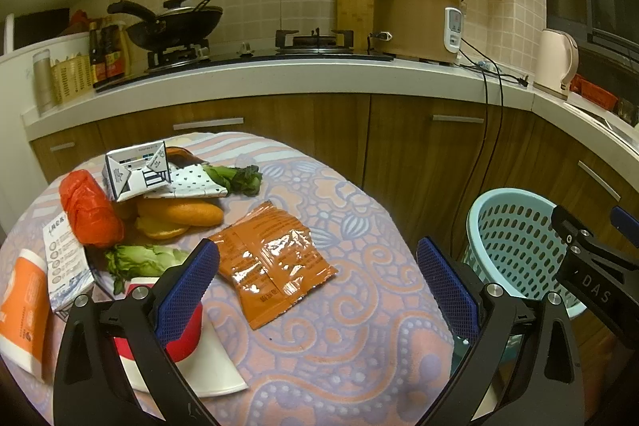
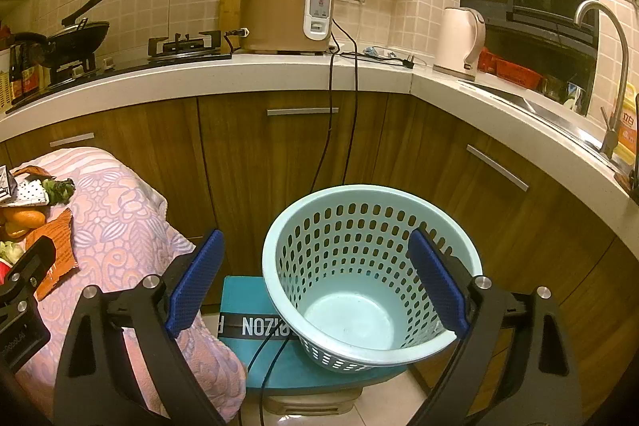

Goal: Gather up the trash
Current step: 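Grasp the orange paper cup with the left tool while the right tool approaches the red-and-white cup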

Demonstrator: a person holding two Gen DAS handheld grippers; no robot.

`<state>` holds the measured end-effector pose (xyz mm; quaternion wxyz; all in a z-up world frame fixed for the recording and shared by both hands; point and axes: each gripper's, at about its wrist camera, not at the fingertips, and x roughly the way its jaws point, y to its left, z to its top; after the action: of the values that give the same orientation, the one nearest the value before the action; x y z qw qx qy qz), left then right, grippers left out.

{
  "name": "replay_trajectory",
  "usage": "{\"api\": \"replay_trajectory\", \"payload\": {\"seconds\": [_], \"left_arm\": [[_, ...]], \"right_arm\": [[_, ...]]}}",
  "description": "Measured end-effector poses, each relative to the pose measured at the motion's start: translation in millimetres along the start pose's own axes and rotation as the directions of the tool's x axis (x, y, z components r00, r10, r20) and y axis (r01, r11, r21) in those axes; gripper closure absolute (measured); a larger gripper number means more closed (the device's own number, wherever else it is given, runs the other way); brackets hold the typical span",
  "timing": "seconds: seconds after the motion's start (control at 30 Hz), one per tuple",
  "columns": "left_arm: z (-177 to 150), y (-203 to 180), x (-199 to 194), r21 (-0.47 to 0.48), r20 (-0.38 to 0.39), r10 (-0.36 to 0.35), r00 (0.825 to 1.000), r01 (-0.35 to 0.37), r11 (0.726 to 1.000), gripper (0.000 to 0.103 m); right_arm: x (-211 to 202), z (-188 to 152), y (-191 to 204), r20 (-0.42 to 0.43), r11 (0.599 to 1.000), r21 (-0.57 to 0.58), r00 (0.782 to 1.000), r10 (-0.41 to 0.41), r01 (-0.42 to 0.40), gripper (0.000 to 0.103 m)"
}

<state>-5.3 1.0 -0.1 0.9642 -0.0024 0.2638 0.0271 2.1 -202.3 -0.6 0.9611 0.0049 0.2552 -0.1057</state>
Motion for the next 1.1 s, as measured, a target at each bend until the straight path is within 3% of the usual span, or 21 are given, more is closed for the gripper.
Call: {"api": "replay_trajectory", "payload": {"seconds": [0.23, 0.33, 0.53, 0.7, 0.8, 0.9, 1.0, 1.1], "left_arm": [[-0.3, 0.7, -0.1, -0.003, 0.000, 0.002, 1.000, -0.002, 1.000, 0.008], [-0.4, 2.2, -2.2, -0.012, 0.006, 0.011, 1.000, -0.011, 1.000, 0.008], [1.6, 14.5, -35.1, -0.038, 0.046, 0.069, 0.997, -0.067, 0.997, 0.008], [0.0, 54.0, -77.7, -0.108, 0.048, 0.187, 0.981, -0.181, 0.978, 0.008], [-2.2, 85.1, -97.6, -0.150, 0.035, 0.270, 0.962, -0.263, 0.953, 0.008], [-5.0, 130.4, -115.0, -0.202, -0.012, 0.360, 0.933, -0.355, 0.913, 0.007], [-11.7, 168.6, -124.8, -0.247, -0.057, 0.401, 0.914, -0.402, 0.882, 0.007], [-21.6, 200.5, -127.5, -0.284, -0.105, 0.402, 0.910, -0.415, 0.864, 0.007]], "right_arm": [[-0.3, 0.9, -0.1, -0.001, 1.000, -0.001, 1.000, -0.001, 0.001, 0.019], [-1.8, 2.7, 1.1, -0.009, 1.000, -0.007, 1.000, 0.010, -0.010, 0.026], [-18.4, 9.8, 14.4, 0.014, 0.997, -0.026, 0.998, 0.067, -0.067, 0.039], [-35.7, 8.2, 42.6, 0.003, 0.982, -0.068, 0.984, 0.175, -0.175, 0.052], [-46.8, 7.0, 66.1, -0.016, 0.959, -0.106, 0.964, 0.264, -0.264, 0.053], [-58.9, 5.7, 95.1, -0.047, 0.916, -0.145, 0.927, 0.372, -0.375, 0.053], [-71.7, 1.4, 126.0, -0.079, 0.867, -0.188, 0.887, 0.454, -0.461, 0.053], [-75.8, -3.5, 148.2, -0.130, 0.818, -0.215, 0.845, 0.518, -0.534, 0.053]]}}
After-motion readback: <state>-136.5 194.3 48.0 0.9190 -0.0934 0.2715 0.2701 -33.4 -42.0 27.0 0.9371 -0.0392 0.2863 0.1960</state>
